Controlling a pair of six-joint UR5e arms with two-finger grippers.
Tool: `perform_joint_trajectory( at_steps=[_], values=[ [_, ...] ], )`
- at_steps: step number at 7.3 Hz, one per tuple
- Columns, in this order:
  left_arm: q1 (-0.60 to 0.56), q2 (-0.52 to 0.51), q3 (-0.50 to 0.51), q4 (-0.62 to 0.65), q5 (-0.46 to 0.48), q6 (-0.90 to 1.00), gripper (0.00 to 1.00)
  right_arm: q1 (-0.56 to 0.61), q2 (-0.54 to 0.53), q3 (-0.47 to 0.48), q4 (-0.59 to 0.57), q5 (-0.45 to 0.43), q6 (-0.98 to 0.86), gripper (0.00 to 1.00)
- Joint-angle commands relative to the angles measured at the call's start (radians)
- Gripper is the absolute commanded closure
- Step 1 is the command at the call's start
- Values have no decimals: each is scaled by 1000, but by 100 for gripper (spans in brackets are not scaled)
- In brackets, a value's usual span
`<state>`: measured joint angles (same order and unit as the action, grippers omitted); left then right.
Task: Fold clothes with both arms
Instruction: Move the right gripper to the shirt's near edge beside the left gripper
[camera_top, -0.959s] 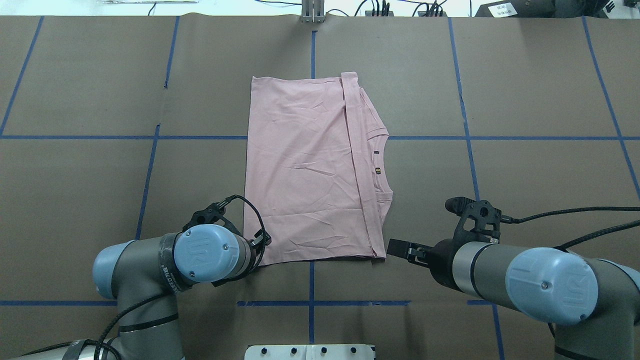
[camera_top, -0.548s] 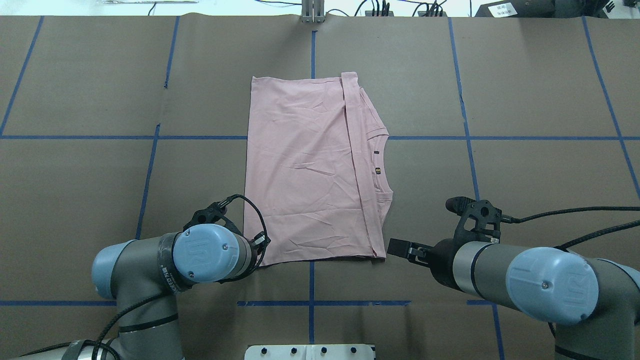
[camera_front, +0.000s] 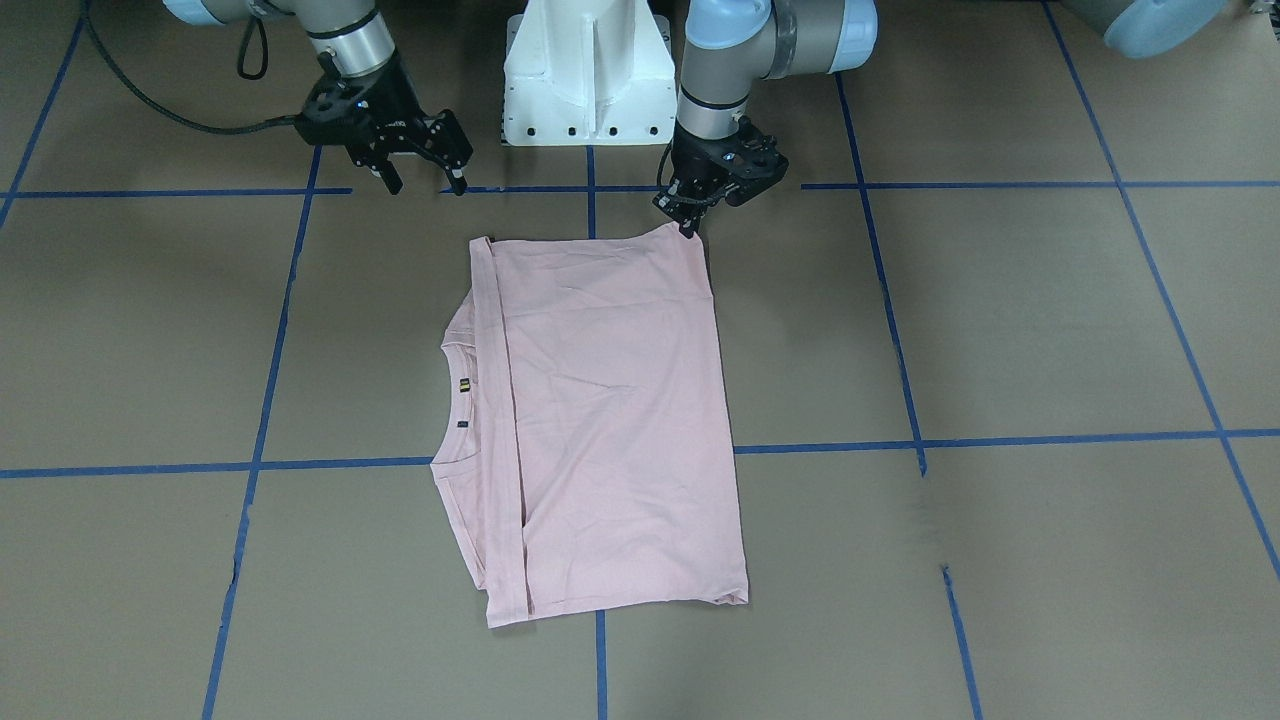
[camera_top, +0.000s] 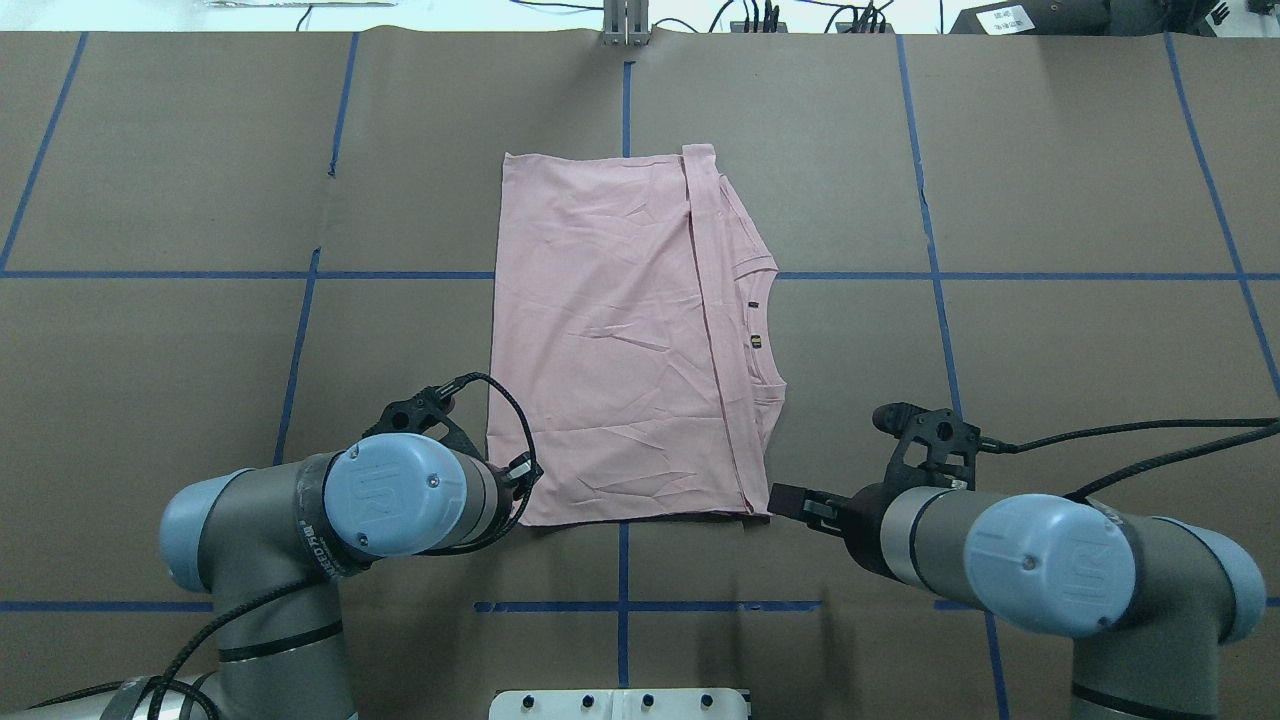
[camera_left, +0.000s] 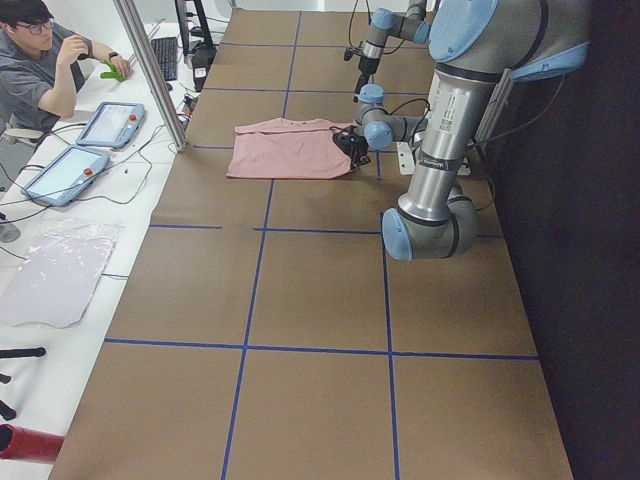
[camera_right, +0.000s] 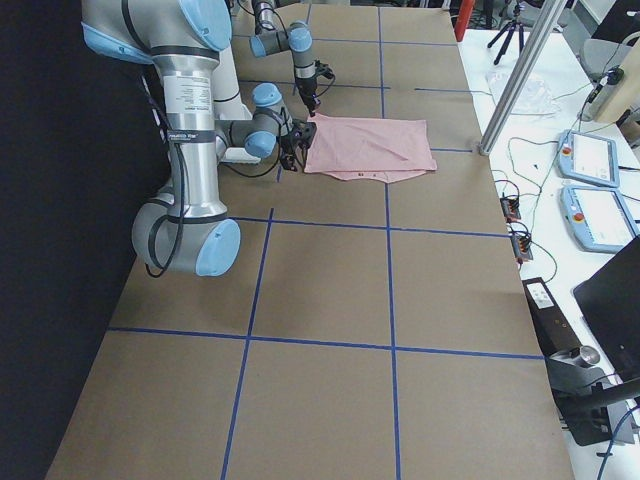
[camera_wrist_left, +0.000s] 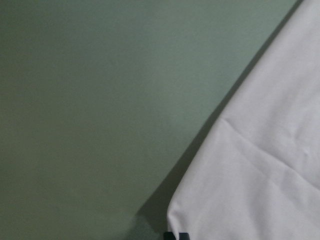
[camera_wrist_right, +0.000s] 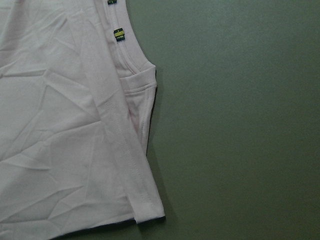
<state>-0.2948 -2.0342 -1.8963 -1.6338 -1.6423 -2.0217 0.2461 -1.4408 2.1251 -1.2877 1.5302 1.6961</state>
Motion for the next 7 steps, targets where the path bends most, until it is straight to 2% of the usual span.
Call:
perform_joint_trajectory(
  at_steps=[1, 5, 7],
  values=[
    [-6, 2, -18, 6, -1, 8, 100, -1, 189, -90, -197, 7, 48, 0],
    [-4, 0, -20, 6, -1, 8, 100, 97, 341, -267, -231, 131, 77, 0],
    [-4, 0, -20, 6, -1, 8, 100, 102, 387, -348, -237, 160, 91, 0]
  ],
)
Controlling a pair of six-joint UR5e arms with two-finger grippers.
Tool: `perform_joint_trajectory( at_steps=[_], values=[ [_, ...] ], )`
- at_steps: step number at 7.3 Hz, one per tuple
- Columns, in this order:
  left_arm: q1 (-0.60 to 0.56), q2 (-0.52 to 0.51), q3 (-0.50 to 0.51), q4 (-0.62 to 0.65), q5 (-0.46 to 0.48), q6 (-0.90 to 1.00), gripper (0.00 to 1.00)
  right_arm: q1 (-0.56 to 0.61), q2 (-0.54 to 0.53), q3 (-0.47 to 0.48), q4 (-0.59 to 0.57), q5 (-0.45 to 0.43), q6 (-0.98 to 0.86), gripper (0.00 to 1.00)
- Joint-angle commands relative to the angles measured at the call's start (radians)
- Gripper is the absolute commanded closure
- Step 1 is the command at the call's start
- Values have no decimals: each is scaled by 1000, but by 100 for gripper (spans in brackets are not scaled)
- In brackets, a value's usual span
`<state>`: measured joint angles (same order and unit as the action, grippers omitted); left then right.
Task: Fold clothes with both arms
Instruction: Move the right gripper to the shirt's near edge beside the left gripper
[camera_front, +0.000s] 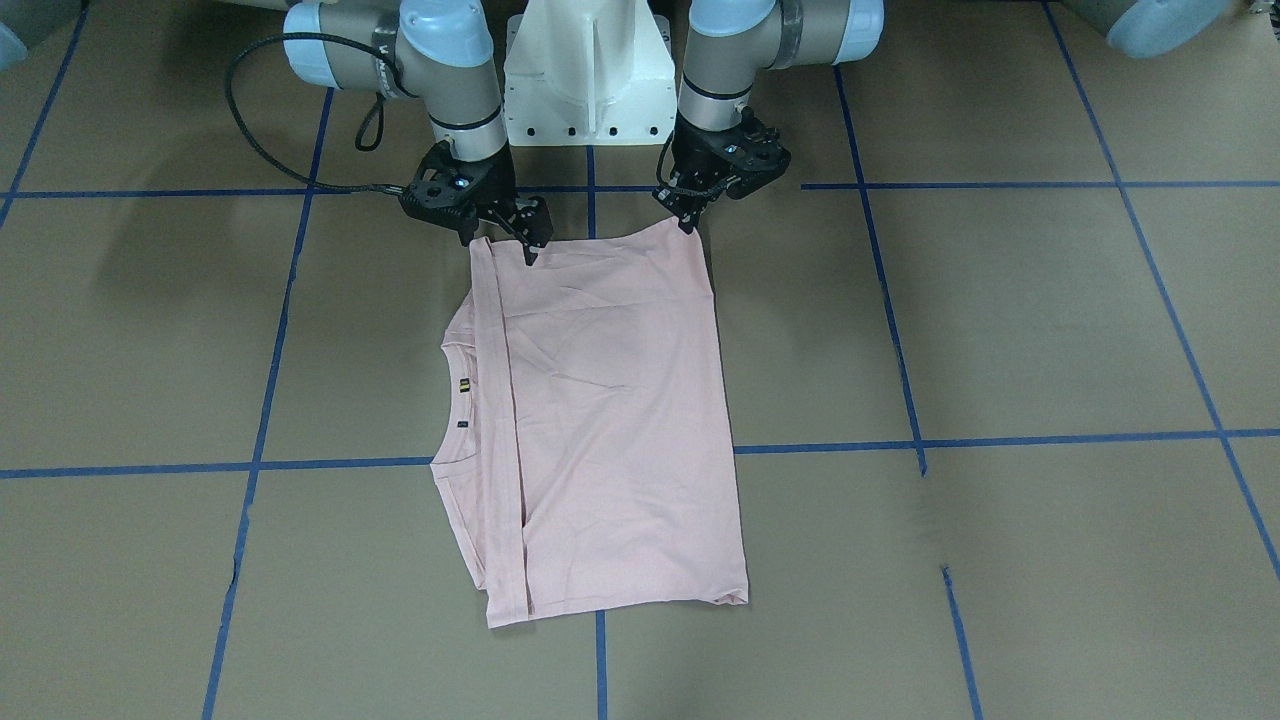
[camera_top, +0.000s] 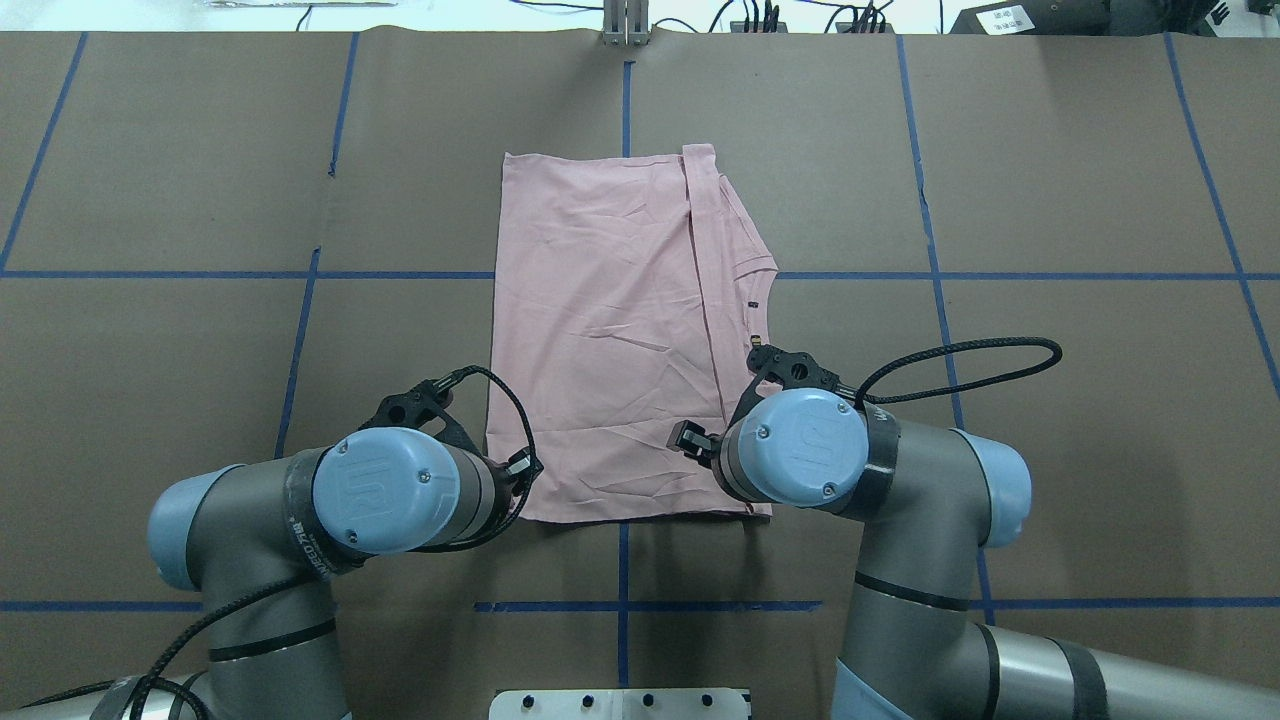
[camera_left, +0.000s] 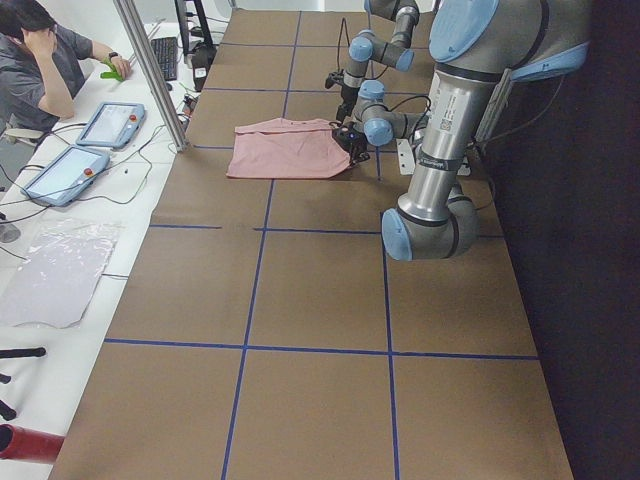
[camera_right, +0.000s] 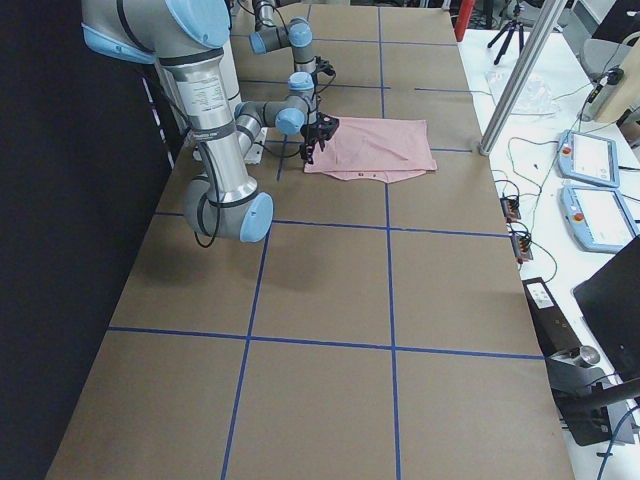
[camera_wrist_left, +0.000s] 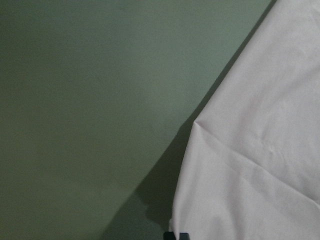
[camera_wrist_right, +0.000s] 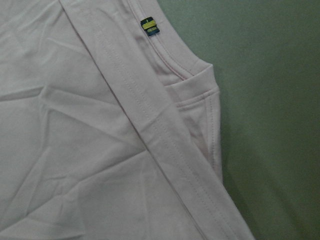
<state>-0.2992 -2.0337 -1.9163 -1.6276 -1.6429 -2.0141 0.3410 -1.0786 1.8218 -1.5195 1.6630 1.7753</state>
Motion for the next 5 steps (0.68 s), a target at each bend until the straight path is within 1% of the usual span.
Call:
perform_joint_trajectory(
  at_steps=[1, 5],
  values=[
    [0, 0, 0, -2, 0, 0, 100, 7, 25, -44, -36, 53, 13, 0],
    [0, -2, -1, -2, 0, 0, 100, 1, 17, -56, -50, 55, 13, 0]
  ],
)
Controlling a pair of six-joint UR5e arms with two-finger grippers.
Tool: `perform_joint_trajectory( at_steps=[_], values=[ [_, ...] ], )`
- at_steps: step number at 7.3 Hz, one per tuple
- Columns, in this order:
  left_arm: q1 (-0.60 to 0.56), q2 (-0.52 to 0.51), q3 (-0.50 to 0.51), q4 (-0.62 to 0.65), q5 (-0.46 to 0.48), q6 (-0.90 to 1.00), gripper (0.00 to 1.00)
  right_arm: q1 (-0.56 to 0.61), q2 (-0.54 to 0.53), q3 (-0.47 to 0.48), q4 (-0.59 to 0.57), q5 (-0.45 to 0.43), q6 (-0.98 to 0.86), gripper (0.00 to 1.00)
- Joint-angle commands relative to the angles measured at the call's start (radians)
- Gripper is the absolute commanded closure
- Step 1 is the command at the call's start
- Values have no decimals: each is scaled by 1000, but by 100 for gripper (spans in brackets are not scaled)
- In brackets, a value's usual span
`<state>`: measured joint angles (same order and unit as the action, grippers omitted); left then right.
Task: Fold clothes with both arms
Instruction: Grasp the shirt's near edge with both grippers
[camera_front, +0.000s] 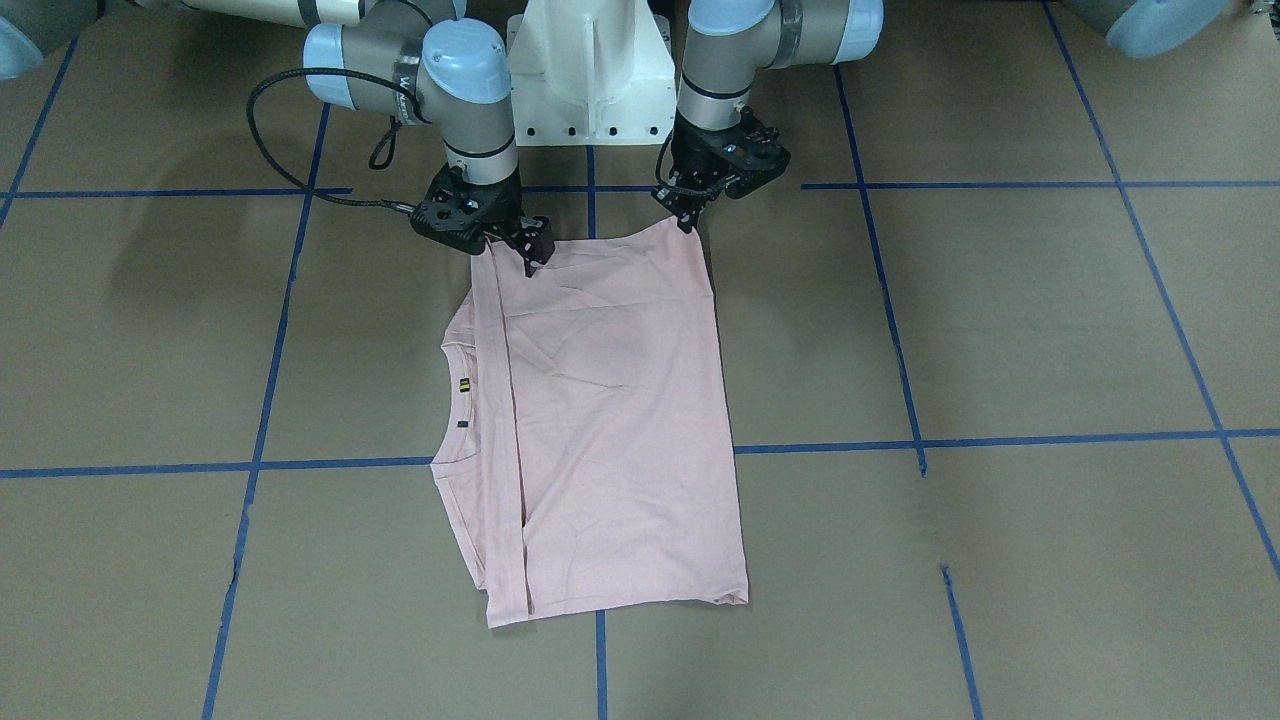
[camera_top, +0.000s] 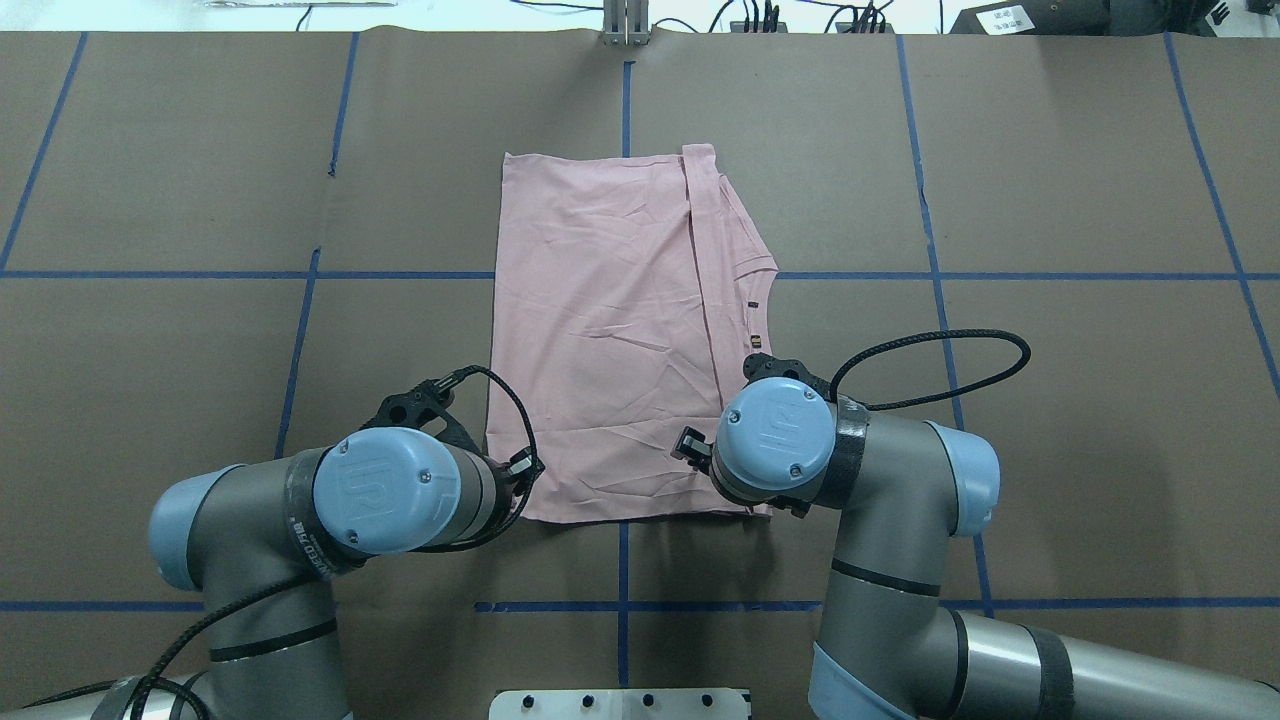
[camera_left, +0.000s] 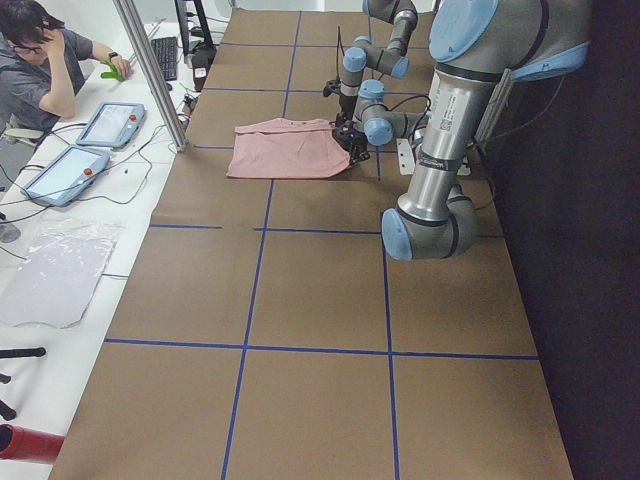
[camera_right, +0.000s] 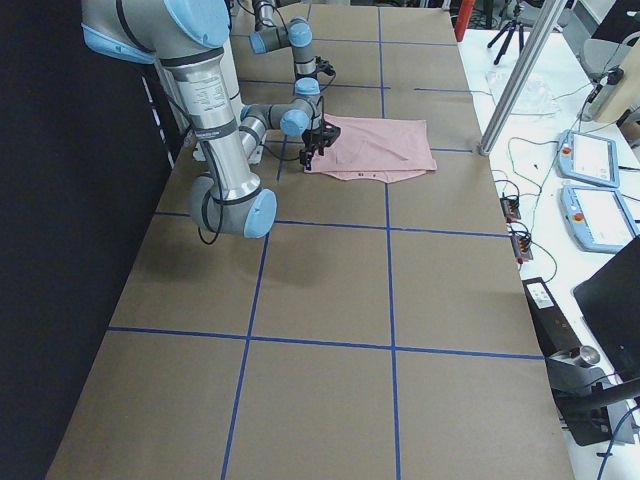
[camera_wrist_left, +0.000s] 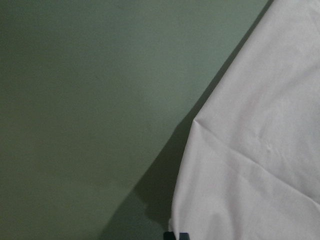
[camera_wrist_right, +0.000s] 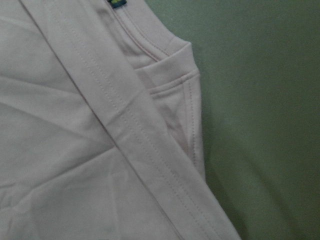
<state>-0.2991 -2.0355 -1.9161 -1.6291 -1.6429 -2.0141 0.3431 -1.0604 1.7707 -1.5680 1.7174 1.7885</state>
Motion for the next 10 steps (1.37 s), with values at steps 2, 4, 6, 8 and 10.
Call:
perform_joint_trajectory(
  at_steps=[2, 4, 6, 8, 10],
  values=[
    [0, 0, -1, 0, 0, 0, 100, -1, 3, -4, -1, 2, 0, 8],
    [-2, 0, -1, 0, 0, 2, 100, -1, 3, -4, 0, 10, 0, 49],
    [0, 0, -1, 0, 2, 2, 100, -1, 3, -4, 0, 16, 0, 67],
    [-2, -2, -1, 0, 2, 2, 100, 2, 2, -2, 0, 37, 0, 59],
    [-5, 0, -1, 0, 2, 3, 100, 4, 2, -2, 0, 41, -1, 0]
  ],
)
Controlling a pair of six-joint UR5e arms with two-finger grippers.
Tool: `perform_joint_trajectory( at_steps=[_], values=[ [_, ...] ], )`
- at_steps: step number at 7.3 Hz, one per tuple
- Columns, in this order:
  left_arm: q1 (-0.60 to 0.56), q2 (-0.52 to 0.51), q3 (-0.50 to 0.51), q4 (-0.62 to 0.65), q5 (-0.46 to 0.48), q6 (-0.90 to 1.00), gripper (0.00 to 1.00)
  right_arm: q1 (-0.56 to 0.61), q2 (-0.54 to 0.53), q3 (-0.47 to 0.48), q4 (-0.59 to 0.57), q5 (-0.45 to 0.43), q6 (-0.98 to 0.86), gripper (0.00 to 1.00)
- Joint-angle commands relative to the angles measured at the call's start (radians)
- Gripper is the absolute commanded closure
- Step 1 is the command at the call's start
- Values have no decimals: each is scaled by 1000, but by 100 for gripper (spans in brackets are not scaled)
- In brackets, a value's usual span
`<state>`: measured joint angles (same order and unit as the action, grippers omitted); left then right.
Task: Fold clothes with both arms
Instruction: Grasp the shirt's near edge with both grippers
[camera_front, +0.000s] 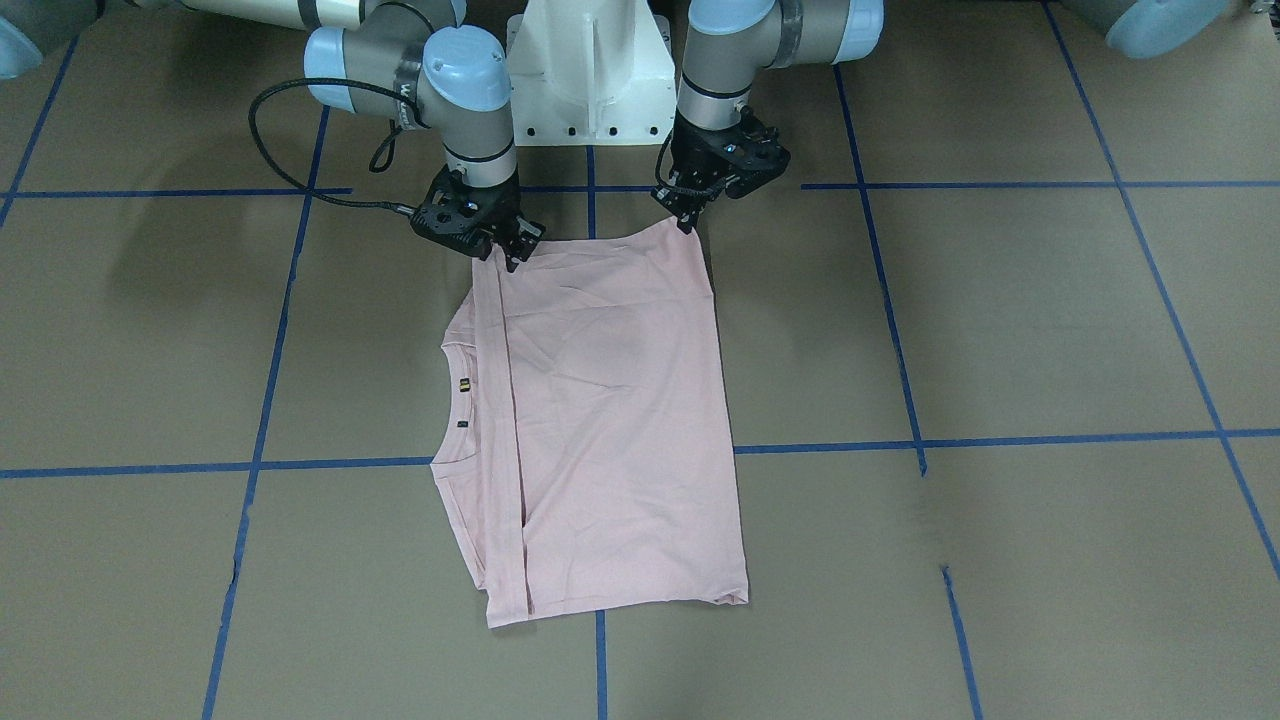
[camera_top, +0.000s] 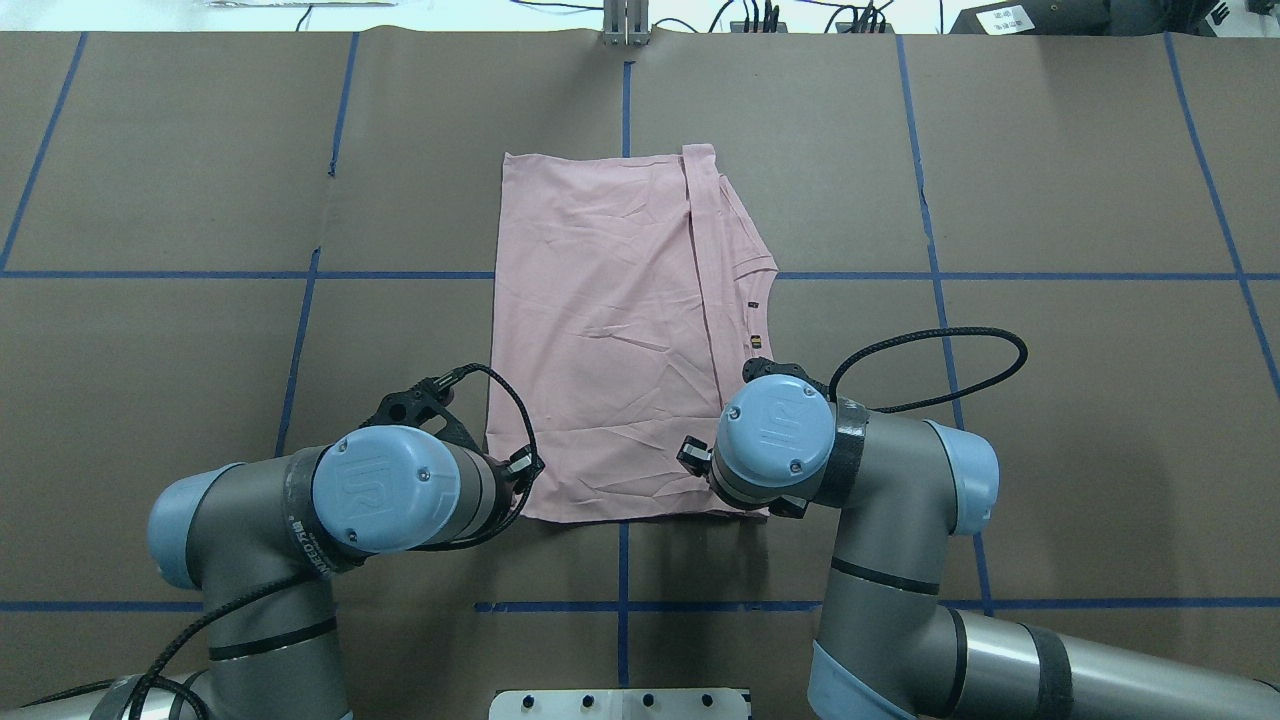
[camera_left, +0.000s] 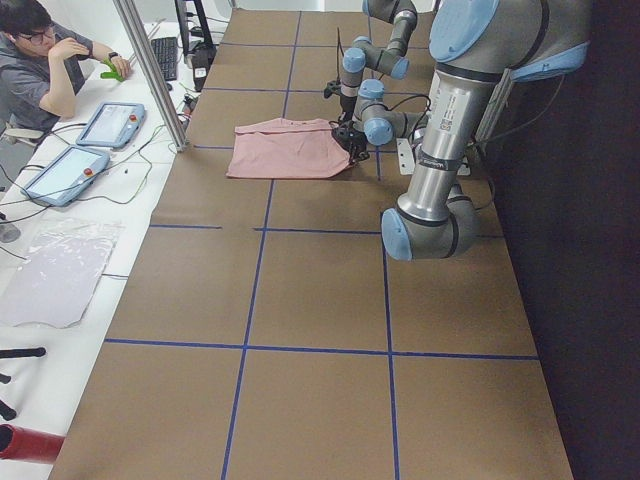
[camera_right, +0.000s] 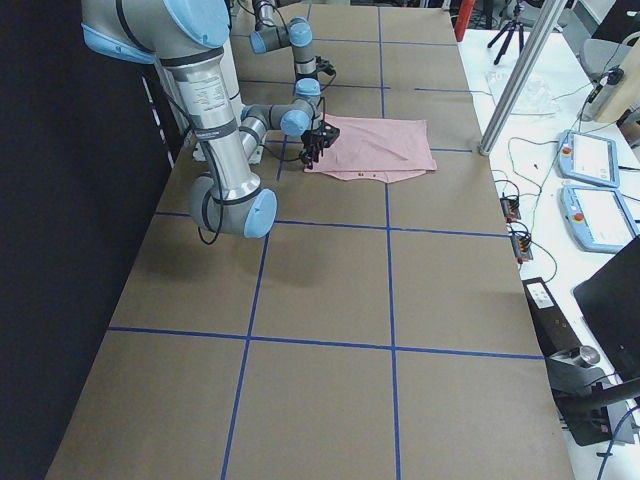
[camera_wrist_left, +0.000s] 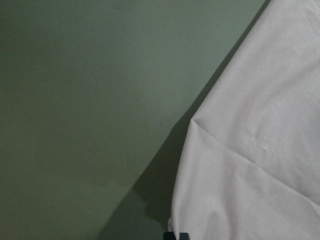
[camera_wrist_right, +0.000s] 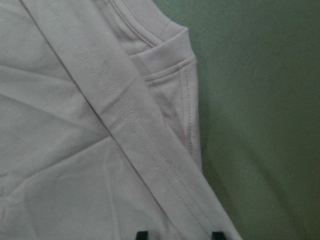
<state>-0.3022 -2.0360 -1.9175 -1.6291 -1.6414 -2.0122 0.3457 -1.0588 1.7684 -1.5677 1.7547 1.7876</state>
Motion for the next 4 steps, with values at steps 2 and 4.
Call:
perform_joint_trajectory(
  at_steps=[2, 4],
  values=[
    [-3, 0, 0, 0, 0, 0, 100, 1, 0, -1, -2, 2, -1, 0],
    [-3, 0, 0, 0, 0, 0, 100, 0, 2, -12, -2, 3, 1, 0]
  ],
)
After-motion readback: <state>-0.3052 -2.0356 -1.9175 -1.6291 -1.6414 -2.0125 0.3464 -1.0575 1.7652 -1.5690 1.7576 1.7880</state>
